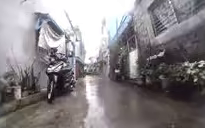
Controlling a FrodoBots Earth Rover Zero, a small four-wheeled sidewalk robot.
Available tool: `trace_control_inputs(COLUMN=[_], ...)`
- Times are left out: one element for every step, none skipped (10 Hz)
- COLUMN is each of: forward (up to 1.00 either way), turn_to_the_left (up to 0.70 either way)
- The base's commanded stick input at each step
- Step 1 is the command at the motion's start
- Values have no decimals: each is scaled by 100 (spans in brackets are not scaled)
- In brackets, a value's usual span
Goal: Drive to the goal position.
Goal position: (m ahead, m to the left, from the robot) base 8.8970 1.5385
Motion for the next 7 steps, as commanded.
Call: trace_control_inputs(forward=[99, 99, 99, 99, 99, 99, 99], turn_to_the_left=[0, 0, 0, 0, 0, 0, 0])
